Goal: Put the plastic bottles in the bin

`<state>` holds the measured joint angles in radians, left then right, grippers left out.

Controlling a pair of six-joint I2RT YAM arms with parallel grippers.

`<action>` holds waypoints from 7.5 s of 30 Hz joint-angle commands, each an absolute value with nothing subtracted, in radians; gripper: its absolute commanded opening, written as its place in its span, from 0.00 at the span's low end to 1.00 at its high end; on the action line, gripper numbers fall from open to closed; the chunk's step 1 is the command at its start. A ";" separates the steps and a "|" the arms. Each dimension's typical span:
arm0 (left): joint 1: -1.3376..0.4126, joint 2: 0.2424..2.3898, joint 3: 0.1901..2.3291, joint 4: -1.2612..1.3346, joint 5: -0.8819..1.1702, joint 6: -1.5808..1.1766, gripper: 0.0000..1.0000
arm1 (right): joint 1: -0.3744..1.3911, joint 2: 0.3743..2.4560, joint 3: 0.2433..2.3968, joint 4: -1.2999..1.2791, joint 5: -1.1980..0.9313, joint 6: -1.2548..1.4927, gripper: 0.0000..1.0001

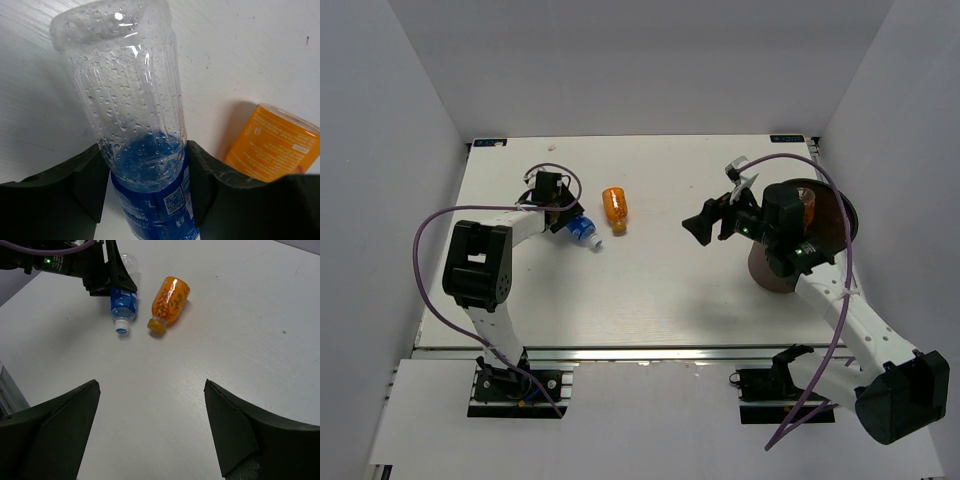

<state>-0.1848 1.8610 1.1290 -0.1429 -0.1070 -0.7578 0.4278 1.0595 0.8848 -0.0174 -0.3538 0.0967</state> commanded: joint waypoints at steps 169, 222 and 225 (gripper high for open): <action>-0.273 1.634 1.060 -0.008 0.212 -0.433 0.98 | 0.129 0.937 1.155 -0.173 -0.162 0.069 0.89; -0.515 1.688 1.048 0.098 0.187 -0.129 0.20 | 0.261 1.100 0.982 0.083 -0.482 0.287 0.89; -0.532 1.577 0.958 0.167 0.310 -0.103 0.19 | 0.275 1.111 0.970 0.095 -0.514 0.311 0.89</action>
